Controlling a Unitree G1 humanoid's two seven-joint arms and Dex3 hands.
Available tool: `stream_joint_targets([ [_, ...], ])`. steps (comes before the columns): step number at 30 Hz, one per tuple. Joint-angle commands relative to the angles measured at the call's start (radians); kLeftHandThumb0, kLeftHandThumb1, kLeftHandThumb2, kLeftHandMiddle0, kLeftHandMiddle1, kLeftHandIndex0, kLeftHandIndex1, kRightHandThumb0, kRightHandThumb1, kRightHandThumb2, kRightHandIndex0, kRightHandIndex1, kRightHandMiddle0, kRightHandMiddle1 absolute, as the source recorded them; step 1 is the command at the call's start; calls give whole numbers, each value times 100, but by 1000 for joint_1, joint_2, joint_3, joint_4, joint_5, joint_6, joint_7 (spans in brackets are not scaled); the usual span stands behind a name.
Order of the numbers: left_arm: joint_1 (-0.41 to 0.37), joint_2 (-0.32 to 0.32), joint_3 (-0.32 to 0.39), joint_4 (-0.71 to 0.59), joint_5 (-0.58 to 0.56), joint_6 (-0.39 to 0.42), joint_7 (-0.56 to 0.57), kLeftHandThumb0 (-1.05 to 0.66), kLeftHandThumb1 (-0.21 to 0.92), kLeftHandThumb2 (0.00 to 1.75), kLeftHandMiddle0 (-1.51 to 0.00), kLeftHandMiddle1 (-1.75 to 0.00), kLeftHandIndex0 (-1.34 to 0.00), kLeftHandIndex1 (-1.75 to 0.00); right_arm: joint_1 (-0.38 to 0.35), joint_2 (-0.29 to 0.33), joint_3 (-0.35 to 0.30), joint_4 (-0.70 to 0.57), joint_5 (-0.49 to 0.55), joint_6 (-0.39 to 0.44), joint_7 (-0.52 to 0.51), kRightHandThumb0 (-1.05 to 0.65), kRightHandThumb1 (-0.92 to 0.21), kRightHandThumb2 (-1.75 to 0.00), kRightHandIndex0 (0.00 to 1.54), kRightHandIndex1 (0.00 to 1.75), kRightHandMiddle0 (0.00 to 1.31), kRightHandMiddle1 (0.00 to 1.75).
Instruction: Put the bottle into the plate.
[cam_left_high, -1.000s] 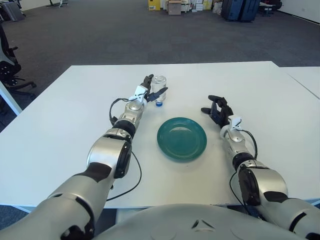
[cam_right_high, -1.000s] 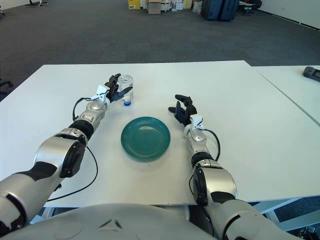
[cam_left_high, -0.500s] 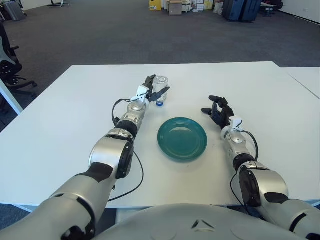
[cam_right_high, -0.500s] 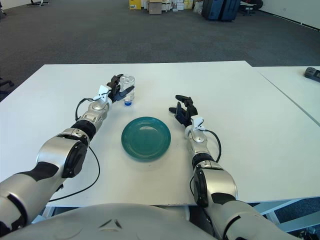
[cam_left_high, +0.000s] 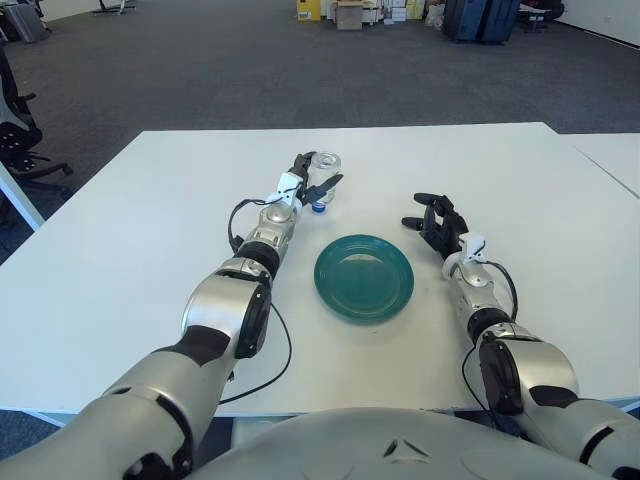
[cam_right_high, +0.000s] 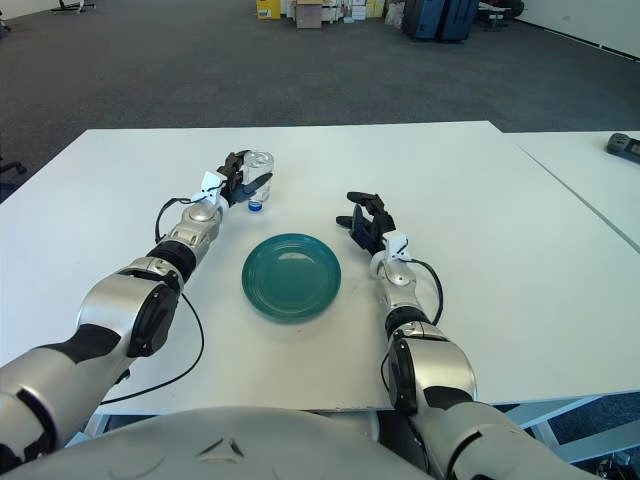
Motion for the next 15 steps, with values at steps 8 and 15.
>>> stream_joint_targets([
  [8, -89, -45, -54, 57, 98, 88, 289, -82, 85, 4, -57, -171, -2, -167, 18, -5, -21, 15, 21, 49, 29, -78, -92, -95, 69, 70, 36, 104],
  [15, -103, -52, -73, 71, 135, 108, 362, -67, 85, 3, -92, -174, -51, -174, 16, -2, -41, 16, 40, 64, 61, -79, -92, -95, 71, 69, 39, 105],
])
